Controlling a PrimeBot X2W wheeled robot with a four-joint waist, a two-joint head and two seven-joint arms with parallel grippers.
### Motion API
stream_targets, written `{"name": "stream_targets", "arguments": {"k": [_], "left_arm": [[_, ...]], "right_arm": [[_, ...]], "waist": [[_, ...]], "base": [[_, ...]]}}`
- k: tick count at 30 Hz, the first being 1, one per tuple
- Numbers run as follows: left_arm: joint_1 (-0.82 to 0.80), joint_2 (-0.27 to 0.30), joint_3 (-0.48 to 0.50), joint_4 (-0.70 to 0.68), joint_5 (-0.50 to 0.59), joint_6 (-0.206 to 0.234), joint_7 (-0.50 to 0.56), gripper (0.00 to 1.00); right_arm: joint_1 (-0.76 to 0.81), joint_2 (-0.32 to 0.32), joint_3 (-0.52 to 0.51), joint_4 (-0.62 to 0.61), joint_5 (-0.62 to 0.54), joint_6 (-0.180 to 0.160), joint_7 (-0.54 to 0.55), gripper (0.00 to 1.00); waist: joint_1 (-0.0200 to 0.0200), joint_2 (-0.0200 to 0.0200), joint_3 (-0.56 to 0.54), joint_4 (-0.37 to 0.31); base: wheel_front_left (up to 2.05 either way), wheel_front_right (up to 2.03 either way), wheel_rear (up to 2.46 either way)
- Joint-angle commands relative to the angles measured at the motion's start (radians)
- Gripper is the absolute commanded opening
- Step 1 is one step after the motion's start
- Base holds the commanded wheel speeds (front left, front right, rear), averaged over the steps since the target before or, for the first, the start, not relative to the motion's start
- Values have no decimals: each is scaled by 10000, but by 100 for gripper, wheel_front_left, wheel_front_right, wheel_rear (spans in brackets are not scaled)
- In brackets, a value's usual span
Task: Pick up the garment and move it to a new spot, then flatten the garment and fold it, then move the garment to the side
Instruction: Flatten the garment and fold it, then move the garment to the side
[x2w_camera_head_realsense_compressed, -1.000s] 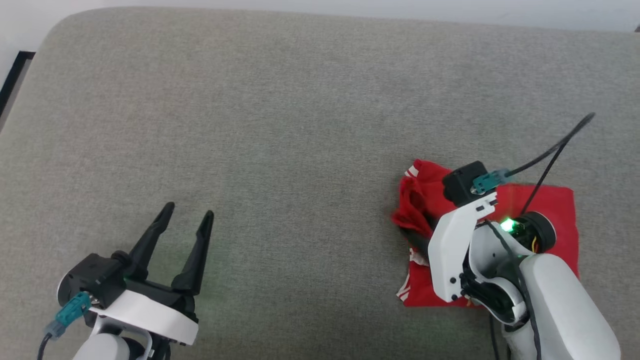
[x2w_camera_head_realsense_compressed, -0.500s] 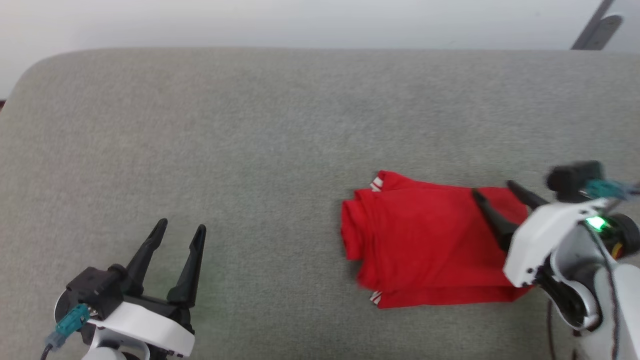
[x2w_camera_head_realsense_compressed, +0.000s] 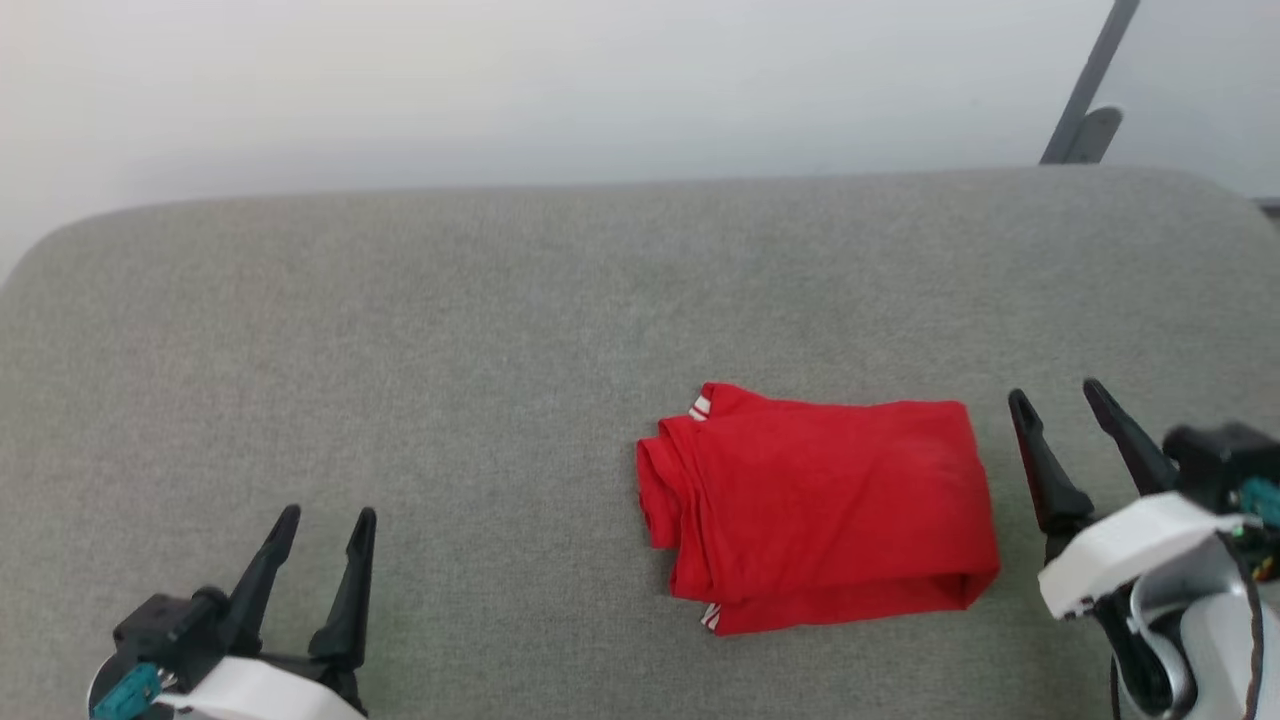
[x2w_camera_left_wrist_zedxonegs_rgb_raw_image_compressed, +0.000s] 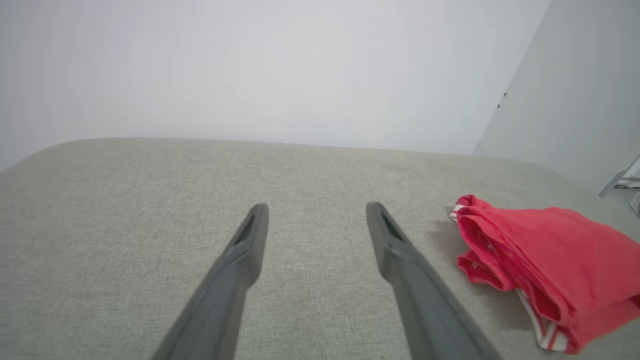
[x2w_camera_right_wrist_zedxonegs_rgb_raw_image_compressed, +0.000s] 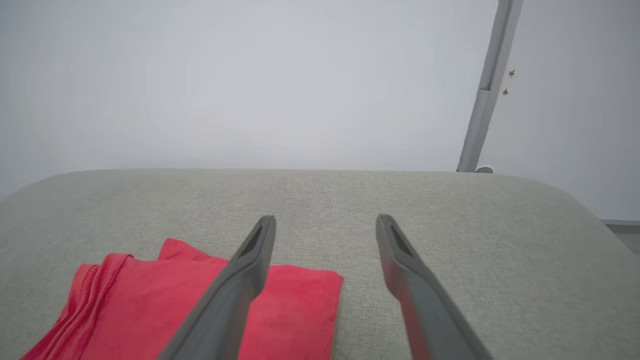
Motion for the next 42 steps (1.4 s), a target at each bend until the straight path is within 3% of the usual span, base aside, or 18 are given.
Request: {"name": "stream_targets", "arguments": {"k": [1, 10, 20, 28, 31, 40, 42], "left_arm": [[180, -16, 96, -79, 154, 23, -50, 100], [1162, -3, 829, -709, 423, 23, -50, 100], [2232, -214, 1518, -1800, 743, 23, -50, 100], [1865, -117, 1417, -1857, 716, 23, -50, 100], [1639, -85, 1312, -1860, 655, 23, -50, 100], [447, 140, 557, -1913, 316, 23, -50, 100], [316, 191, 457, -1899, 281, 23, -50, 100]], "right_arm": [[186, 52, -7, 104, -13, -5, -283, 100], [1335, 235, -408, -353, -211, -5, -1040, 100], [2476, 686, -1366, -1727, -465, -5, -495, 100], [2236, 870, -1369, -2197, -640, -5, 150, 100], [1884, 757, -1271, -2097, -690, -5, 1030, 100], [170, 303, -1168, -1860, -1069, -5, 5497, 100], [16, 268, -1093, -1893, -1065, -5, 6000, 100]], "waist": [[0, -1, -201, -86], [0, -1, -510, -157], [0, -1, -248, -158], [0, -1, 49, -11], [0, -1, 258, 60], [0, -1, 1478, 474], [0, -1, 1604, 533]], "base": [[0, 0, 0], [0, 0, 0], [0, 0, 0], [0, 0, 0], [0, 0, 0], [0, 0, 0], [0, 0, 0]]}}
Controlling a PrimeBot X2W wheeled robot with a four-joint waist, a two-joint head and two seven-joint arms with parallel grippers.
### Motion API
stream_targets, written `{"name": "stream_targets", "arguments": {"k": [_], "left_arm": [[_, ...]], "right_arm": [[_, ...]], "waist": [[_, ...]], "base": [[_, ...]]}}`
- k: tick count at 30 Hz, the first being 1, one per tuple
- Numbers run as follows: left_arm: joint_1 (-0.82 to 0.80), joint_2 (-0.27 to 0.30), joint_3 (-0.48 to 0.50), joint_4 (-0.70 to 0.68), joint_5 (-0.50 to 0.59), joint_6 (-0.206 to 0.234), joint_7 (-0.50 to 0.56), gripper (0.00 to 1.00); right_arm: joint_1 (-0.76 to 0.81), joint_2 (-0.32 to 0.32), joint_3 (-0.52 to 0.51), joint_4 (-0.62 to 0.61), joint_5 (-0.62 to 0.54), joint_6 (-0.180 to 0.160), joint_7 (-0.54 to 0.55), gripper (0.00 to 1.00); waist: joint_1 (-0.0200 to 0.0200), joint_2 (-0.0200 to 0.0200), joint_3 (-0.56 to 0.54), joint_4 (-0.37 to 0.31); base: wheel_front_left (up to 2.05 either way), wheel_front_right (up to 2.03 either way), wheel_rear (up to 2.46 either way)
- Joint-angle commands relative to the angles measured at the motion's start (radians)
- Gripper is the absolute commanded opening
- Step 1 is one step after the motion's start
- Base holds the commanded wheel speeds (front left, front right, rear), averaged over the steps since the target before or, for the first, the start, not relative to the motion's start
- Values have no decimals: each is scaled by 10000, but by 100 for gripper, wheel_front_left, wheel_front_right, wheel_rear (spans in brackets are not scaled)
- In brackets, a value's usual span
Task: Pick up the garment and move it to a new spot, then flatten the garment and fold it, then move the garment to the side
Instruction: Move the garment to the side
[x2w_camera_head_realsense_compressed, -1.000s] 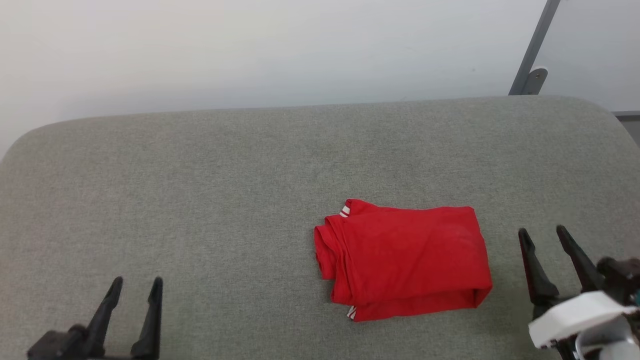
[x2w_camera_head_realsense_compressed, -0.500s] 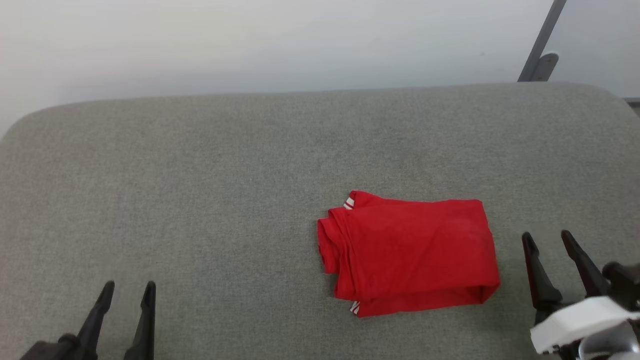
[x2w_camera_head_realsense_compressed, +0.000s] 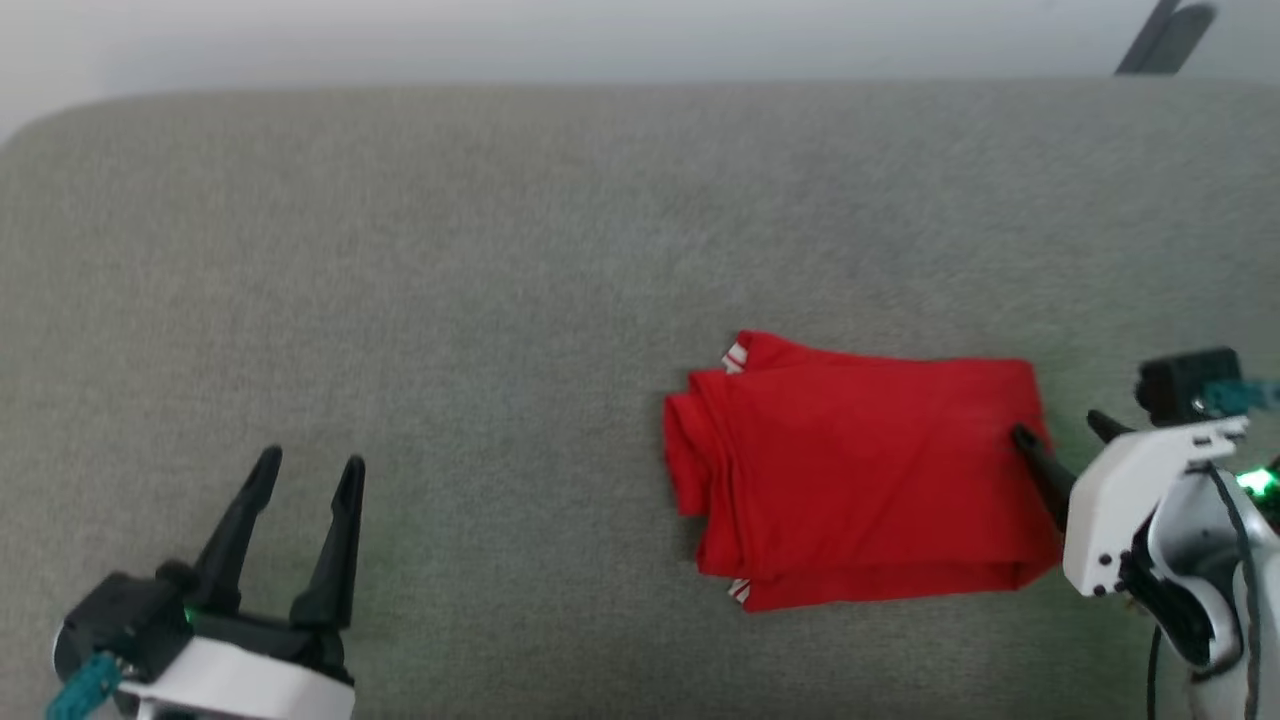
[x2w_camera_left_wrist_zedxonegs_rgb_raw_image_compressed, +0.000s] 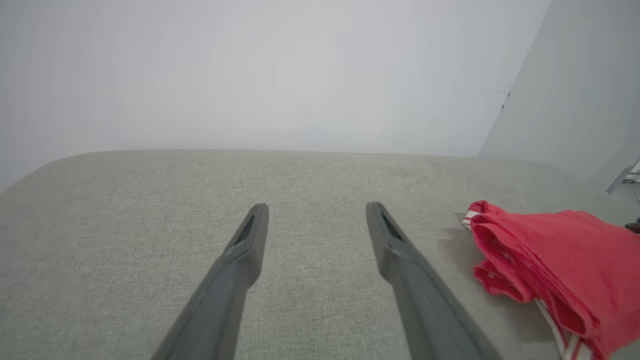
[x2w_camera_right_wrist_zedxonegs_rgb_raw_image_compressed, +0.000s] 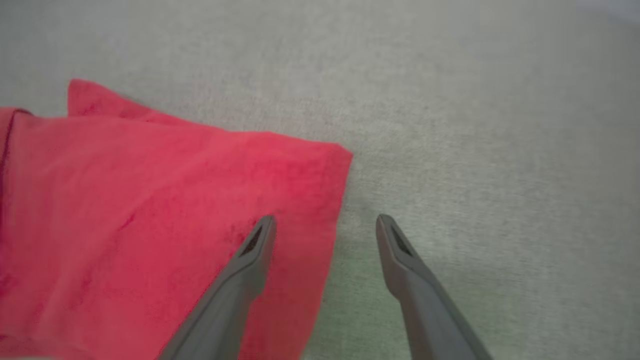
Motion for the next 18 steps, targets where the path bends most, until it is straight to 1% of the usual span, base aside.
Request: {"name": "stream_targets", "arguments": {"k": [1, 3, 6, 9, 11, 12, 13, 14, 18], "left_arm": [[-171, 58, -21, -8, -98, 23, -50, 100], [-422, 132, -127, -8, -183, 23, -50, 100], [-712, 248, -226, -12, -271, 23, -50, 100], [-944, 324, -345, -65, -341, 23, -50, 100], [-1103, 352, -417, -84, -394, 23, -51, 100], [-1164, 376, -457, -82, -417, 23, -51, 100], [-1217, 415, -485, -71, -419, 23, -51, 100], [-1273, 453, -495, -63, -434, 23, -51, 100], [-1487, 644, -617, -78, -518, 23, -51, 100]], "right_arm": [[-151, 1, -15, -17, -50, -5, 303, 100], [-314, -46, 52, -45, -100, -7, 1299, 100], [-385, 198, -192, -189, -90, -5, 2543, 100], [-257, 511, -424, -320, -230, -5, 3329, 100], [-191, 763, -506, -404, -297, -5, 3525, 100], [-157, 861, -500, -428, -342, -5, 3589, 46], [-130, 969, -501, -462, -399, -5, 3617, 15], [-124, 1109, -553, -509, -431, -5, 3592, 0], [-89, 1318, -771, -714, -500, -19, 3317, 0]], "waist": [[0, 0, 378, 224], [0, 0, 600, 326], [0, 0, 875, 473], [0, 0, 1140, 583], [0, 0, 1297, 610], [0, 0, 1357, 606], [0, 0, 1412, 587], [0, 0, 1461, 547], [0, 0, 1603, 272]], "base": [[0, 0, 0], [0, 0, 0], [0, 0, 0], [0, 0, 0], [0, 0, 0], [0, 0, 0], [0, 0, 0], [0, 0, 0], [0, 0, 0]]}}
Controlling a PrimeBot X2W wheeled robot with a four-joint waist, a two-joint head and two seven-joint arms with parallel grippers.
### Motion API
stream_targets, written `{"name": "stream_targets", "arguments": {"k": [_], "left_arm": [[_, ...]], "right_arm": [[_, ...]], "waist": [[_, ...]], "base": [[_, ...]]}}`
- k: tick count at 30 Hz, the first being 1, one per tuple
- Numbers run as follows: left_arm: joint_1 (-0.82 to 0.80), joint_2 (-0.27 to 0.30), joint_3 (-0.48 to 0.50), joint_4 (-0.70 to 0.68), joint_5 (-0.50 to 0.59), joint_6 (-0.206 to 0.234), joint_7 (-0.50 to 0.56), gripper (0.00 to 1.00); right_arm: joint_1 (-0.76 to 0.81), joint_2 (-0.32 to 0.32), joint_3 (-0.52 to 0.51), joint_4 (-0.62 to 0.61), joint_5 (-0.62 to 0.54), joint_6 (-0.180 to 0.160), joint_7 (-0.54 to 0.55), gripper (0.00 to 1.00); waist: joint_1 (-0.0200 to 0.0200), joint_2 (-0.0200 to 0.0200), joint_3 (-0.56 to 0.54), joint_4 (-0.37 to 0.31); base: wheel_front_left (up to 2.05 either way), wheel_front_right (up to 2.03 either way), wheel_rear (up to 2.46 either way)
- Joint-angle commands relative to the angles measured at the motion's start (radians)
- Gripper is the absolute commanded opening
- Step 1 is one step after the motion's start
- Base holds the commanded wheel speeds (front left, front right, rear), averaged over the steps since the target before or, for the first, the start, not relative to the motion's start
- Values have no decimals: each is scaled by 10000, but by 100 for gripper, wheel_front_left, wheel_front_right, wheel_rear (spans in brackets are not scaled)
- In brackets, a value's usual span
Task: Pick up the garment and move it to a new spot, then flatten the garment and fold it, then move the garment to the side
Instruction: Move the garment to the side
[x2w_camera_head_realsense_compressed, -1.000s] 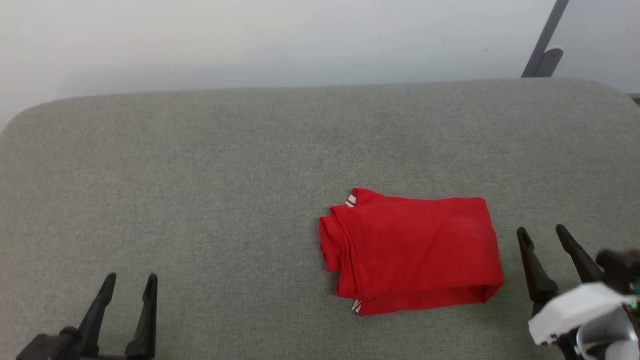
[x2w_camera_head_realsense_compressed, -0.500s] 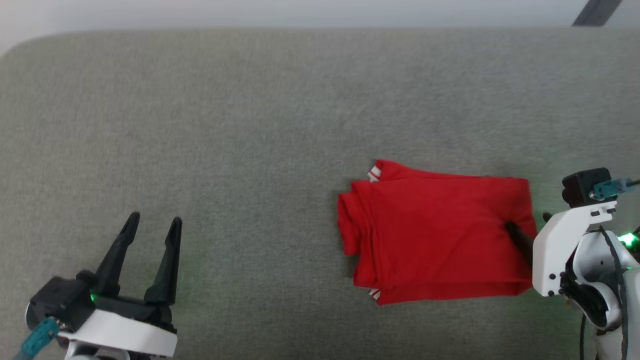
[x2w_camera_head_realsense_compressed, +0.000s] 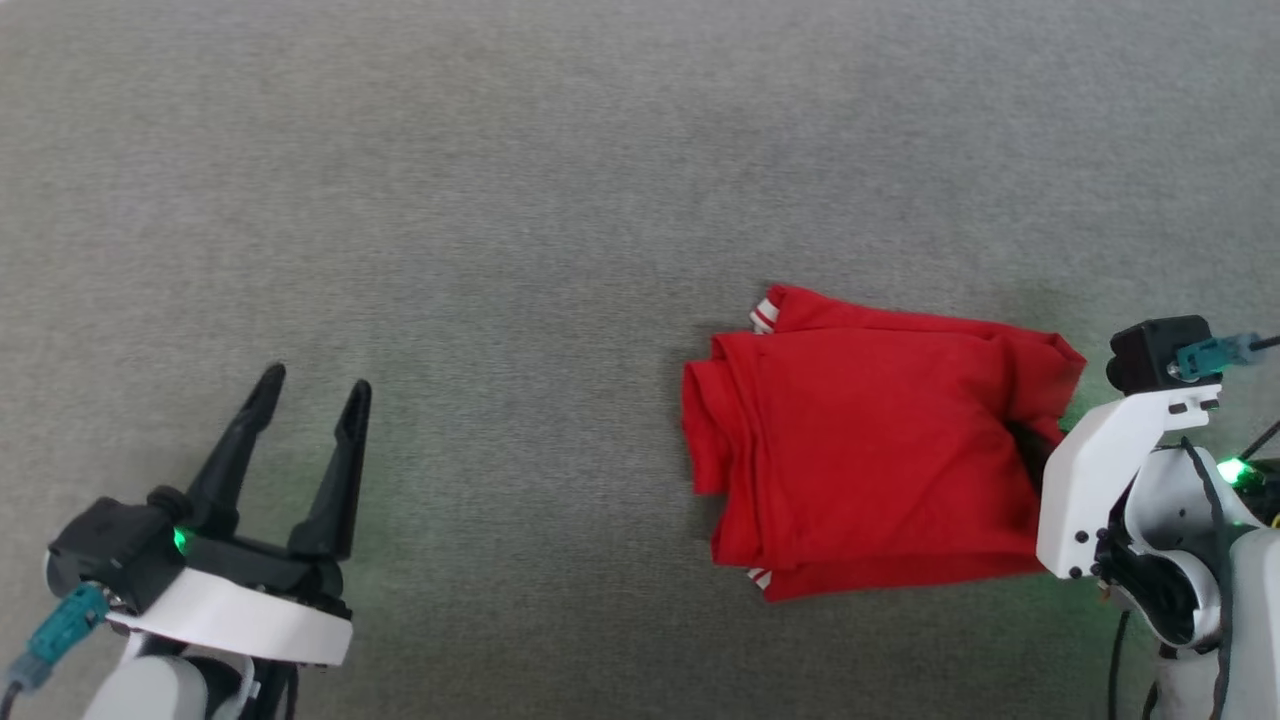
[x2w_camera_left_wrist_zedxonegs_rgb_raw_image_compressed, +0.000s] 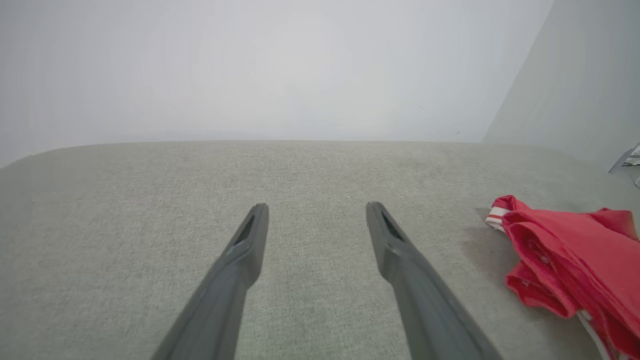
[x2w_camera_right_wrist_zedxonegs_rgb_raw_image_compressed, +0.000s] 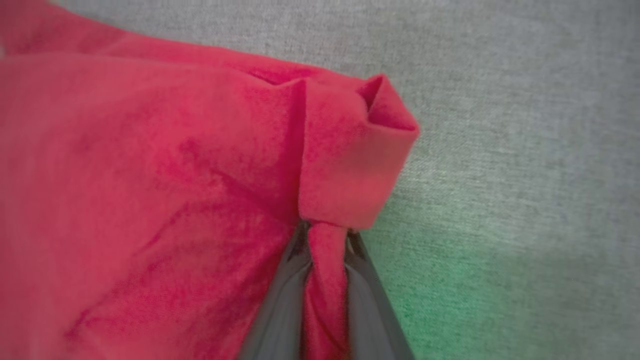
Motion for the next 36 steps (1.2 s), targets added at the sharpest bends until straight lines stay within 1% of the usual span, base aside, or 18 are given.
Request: {"name": "stream_targets", "arguments": {"k": [1, 7, 12, 15, 23, 24, 27, 30, 32, 36], "left_arm": [[-165, 80, -23, -68, -49, 23, -51, 100], [-510, 572, -158, -469, -169, 23, -49, 100], [-1151, 1080, -328, -959, -294, 23, -51, 100], [-1703, 1426, -426, -1217, -395, 23, -51, 100], [-3388, 2193, -692, -1853, -503, 23, -51, 100], [-3388, 2193, -692, -1853, -503, 23, -51, 100], [-3855, 2464, -620, -2051, -633, 23, -49, 100], [-4199, 2673, -535, -2196, -708, 23, -51, 100], [-4361, 2785, -501, -2288, -754, 23, -51, 100], [-4530, 2893, -544, -2369, -767, 23, -51, 100]], "right_arm": [[190, -49, -170, 110, -121, -61, -50, 0], [143, 6, -1243, -925, -181, -56, -686, 0], [-3, -286, -2679, -1699, -584, -56, -949, 0], [-436, -379, -3681, -1801, -839, -56, -1163, 0], [-2120, -504, -5897, -1043, -1831, -56, -2320, 0], [-2120, -504, -5897, -1043, -1831, -56, -2320, 0], [-2918, -733, -6374, -561, -2405, -56, -2930, 0], [-3674, -767, -6596, -148, -3087, -56, -3429, 0], [-4085, -676, -6640, 147, -3436, -56, -3625, 0], [-4725, -690, -6732, 736, -4179, -56, -4075, 0]], "waist": [[0, 0, 120, -212], [0, 0, 701, -943], [0, 0, 1398, -1485], [0, 0, 1885, -1706], [0, 0, 3029, -1888], [0, 0, 3029, -1888], [0, 0, 3429, -1895], [0, 0, 3717, -1881], [0, 0, 3854, -1865], [0, 0, 3983, -1794]], "base": [[0, 0, 0], [0, 0, 0], [0, 0, 0], [0, 0, 0], [0, 0, 0], [0, 0, 0], [0, 0, 0], [0, 0, 0], [0, 0, 0], [0, 0, 0]]}}
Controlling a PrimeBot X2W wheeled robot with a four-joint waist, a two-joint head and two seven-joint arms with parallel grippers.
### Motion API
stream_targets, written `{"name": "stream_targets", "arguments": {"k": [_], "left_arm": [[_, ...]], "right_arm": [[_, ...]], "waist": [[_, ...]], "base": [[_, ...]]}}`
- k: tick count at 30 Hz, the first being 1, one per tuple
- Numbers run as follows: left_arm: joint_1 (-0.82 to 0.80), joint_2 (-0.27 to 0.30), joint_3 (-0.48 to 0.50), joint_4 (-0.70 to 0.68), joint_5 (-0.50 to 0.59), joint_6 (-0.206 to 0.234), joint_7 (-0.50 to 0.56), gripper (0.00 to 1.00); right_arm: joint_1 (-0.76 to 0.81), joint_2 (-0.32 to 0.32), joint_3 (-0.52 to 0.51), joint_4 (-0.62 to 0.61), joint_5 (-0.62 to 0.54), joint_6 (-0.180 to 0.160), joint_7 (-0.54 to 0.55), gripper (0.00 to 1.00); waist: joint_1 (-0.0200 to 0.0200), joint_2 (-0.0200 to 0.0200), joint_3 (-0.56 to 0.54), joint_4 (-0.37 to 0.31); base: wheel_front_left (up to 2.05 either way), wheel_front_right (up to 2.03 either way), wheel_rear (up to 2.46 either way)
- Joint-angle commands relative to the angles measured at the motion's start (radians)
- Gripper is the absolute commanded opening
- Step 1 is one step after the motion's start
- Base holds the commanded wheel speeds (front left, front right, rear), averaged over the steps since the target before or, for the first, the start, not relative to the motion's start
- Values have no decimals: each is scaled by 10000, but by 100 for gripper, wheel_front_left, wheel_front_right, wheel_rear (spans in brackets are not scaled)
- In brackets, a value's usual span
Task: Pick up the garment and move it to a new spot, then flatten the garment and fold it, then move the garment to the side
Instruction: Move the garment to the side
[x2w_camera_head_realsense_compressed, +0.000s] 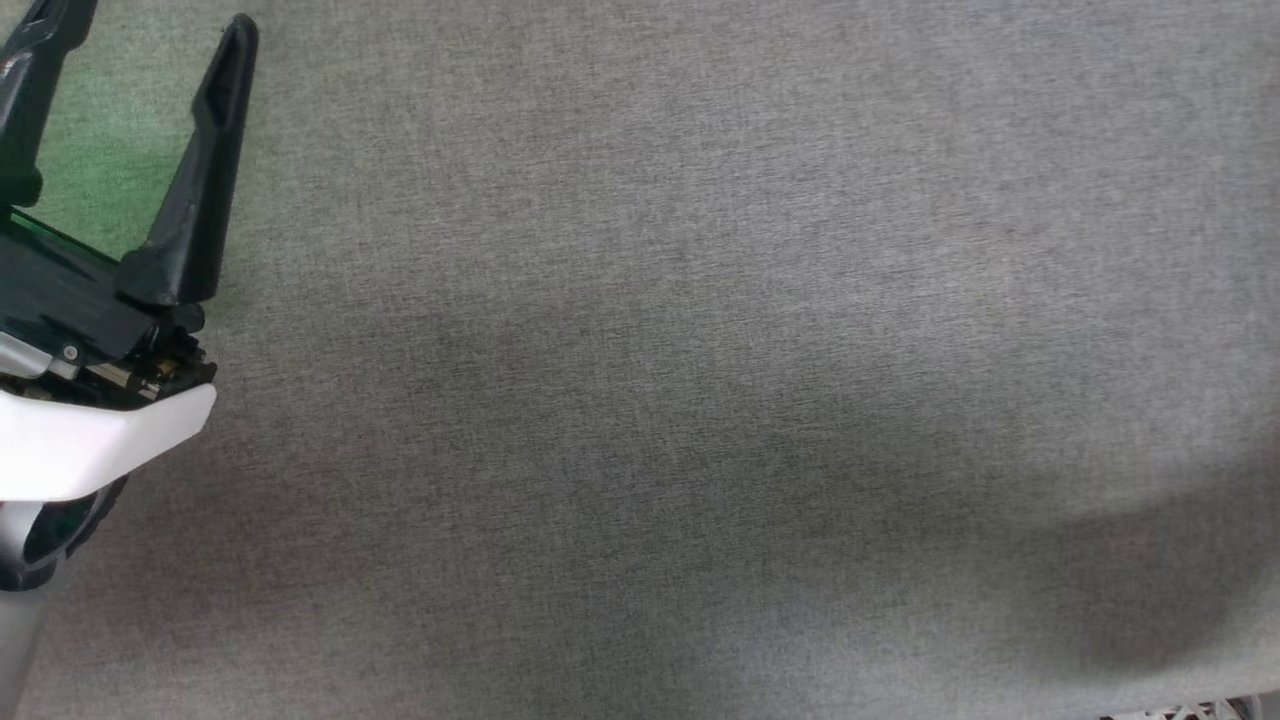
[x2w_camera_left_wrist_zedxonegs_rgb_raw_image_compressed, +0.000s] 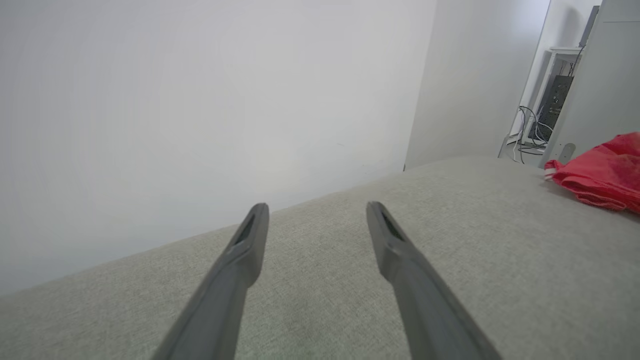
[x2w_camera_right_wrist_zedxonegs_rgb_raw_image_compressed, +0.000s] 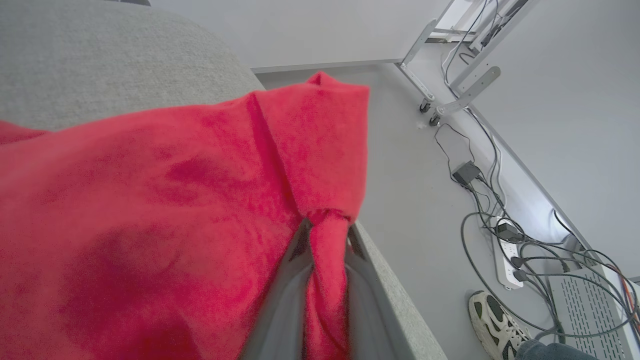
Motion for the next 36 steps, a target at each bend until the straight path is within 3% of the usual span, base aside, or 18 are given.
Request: {"name": "stream_targets", "arguments": {"k": [1, 4, 5, 6, 7, 13, 18, 25, 36], "left_arm": [[-166, 34, 1, -34, -48, 23, -51, 100], [-92, -32, -12, 28, 0, 23, -51, 100], [-38, -80, 1, 70, 13, 23, -51, 100], [26, -134, 6, 114, 24, 23, -51, 100], [89, -184, 2, 171, 36, 23, -51, 100], [726, -778, 12, 756, 52, 23, -51, 100], [1695, -1443, 6, 1609, 85, 23, -51, 100], [2861, -2298, -13, 2948, -37, 23, -51, 100], [4204, -3123, 439, 4285, 211, 23, -51, 100]], "right_arm": [[-244, -30, -19, 172, -248, -50, -237, 0], [-408, -94, 19, 574, -715, -50, -622, 0], [-444, -118, 74, 717, -809, -50, -737, 26], [-461, -141, 82, 844, -868, -50, -853, 88], [-450, -160, 119, 939, -935, -50, -990, 100], [278, -524, 1046, 1140, -850, -51, -1531, 100], [1186, -669, 2821, 1201, -32, -51, -1879, 100], [2502, -388, 5325, 1621, 940, -51, -2800, 100], [3874, 237, 7224, 2967, 1855, -51, -4847, 100]], "waist": [[0, 0, 28, 50], [0, 0, -43, 99], [0, 0, -106, 110], [0, 0, -192, 123], [0, 0, -298, 136], [0, 0, -1400, 272], [0, 0, -2619, 486], [0, 0, -4128, 1049], [0, 0, -6007, 1628]], "base": [[0, 0, 0], [0, 0, 0], [0, 0, 0], [0, 0, 0], [0, 0, 0], [0, 0, 0], [0, 0, 0], [0, 0, 0], [0, 0, 0]]}}
